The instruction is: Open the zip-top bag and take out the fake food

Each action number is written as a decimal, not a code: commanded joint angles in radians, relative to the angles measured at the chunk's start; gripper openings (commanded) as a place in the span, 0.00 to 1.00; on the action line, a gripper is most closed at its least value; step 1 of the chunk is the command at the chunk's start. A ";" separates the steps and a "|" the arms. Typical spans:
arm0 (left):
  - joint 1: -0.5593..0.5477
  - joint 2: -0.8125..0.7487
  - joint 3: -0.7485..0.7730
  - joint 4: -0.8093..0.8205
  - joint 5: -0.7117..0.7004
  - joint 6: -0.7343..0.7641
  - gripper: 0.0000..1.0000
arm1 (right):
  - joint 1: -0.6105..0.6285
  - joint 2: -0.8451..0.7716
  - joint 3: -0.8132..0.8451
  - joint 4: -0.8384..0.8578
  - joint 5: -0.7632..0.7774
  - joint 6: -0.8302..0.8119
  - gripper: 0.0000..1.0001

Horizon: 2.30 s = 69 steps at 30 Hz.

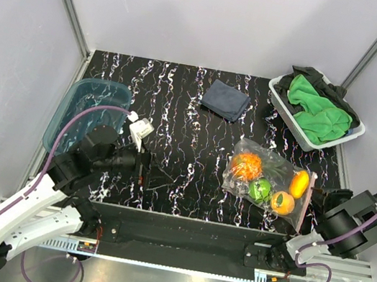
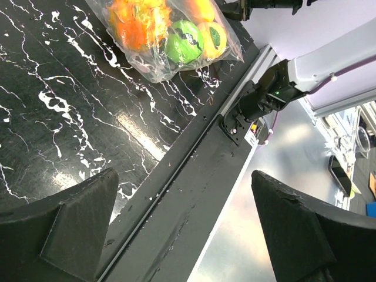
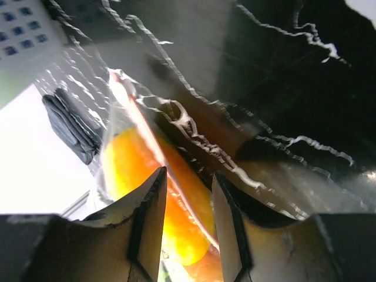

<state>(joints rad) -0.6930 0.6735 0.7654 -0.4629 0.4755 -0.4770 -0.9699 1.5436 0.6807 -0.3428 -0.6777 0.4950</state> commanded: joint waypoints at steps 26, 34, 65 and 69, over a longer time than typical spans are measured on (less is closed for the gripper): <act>-0.002 0.158 0.124 0.029 0.055 -0.005 0.89 | 0.092 -0.052 0.104 -0.014 -0.215 0.056 0.00; -0.002 0.251 0.253 0.029 -0.020 0.040 0.88 | 0.342 -0.200 0.313 -0.349 -0.007 -0.091 0.00; -0.003 0.790 0.663 0.552 0.164 -0.017 0.87 | 0.861 -0.277 0.898 -0.798 0.024 -0.156 0.00; -0.005 0.897 0.706 0.622 0.219 -0.060 0.86 | 0.901 -0.298 0.869 -0.800 0.007 -0.179 0.00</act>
<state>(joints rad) -0.6930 1.4956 1.4025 -0.0143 0.5968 -0.5030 -0.1074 1.2800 1.5429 -1.1095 -0.6308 0.3553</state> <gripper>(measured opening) 0.874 0.010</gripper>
